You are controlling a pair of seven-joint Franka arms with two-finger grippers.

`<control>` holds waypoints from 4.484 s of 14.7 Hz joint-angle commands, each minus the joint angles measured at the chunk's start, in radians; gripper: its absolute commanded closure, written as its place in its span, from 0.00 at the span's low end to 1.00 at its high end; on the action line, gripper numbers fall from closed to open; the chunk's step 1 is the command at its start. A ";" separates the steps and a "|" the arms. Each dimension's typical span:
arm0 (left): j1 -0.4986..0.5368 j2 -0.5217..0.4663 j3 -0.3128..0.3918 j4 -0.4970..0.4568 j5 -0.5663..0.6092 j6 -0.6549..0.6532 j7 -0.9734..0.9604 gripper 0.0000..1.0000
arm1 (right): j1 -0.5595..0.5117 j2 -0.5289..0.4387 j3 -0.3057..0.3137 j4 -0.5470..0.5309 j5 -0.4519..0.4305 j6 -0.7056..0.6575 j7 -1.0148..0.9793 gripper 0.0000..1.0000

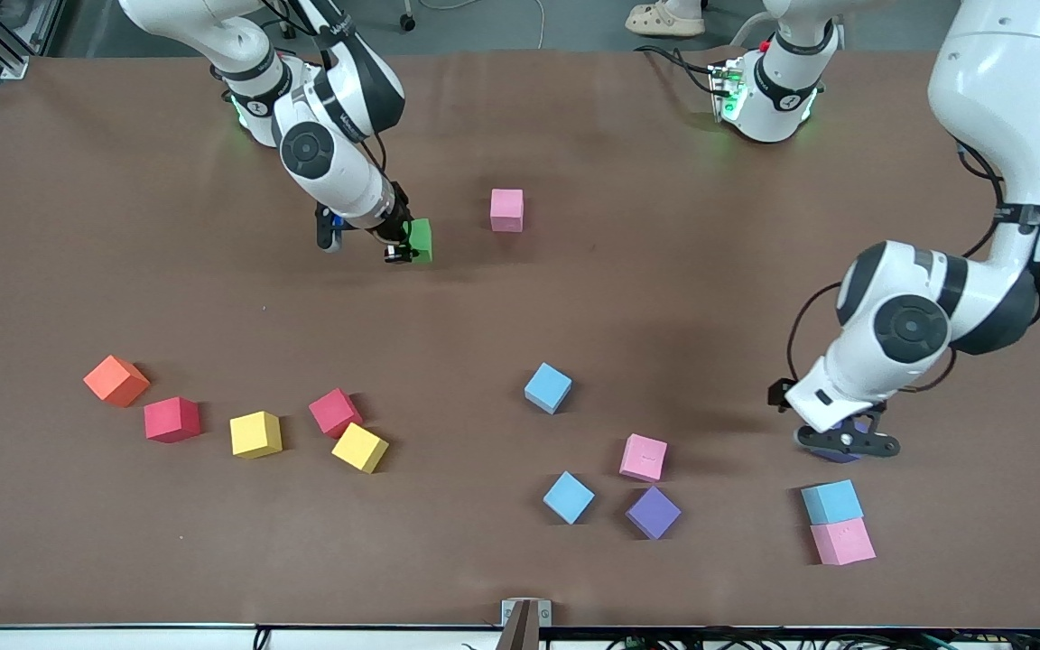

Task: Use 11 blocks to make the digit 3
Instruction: 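Set the green cube beside pink while the left gripper grasps purple, then carry the purple cube with the left gripper and place it beside pink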

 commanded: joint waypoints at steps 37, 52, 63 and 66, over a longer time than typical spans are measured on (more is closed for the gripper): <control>0.087 -0.010 -0.513 -0.115 -0.113 -0.391 -1.772 0.83 | 0.154 0.160 0.141 -0.072 0.374 0.351 0.012 0.99; -0.316 0.084 -0.510 -0.278 0.078 -0.184 -2.821 0.83 | 0.179 0.173 0.139 -0.053 0.409 0.351 0.012 0.99; -0.524 0.102 -0.429 -0.278 0.095 -0.106 -2.993 0.83 | 0.177 0.169 0.138 -0.035 0.399 0.331 0.007 0.00; -0.538 0.102 -0.413 -0.278 0.095 -0.087 -2.997 0.83 | 0.176 0.158 0.138 -0.030 0.399 0.328 0.013 0.00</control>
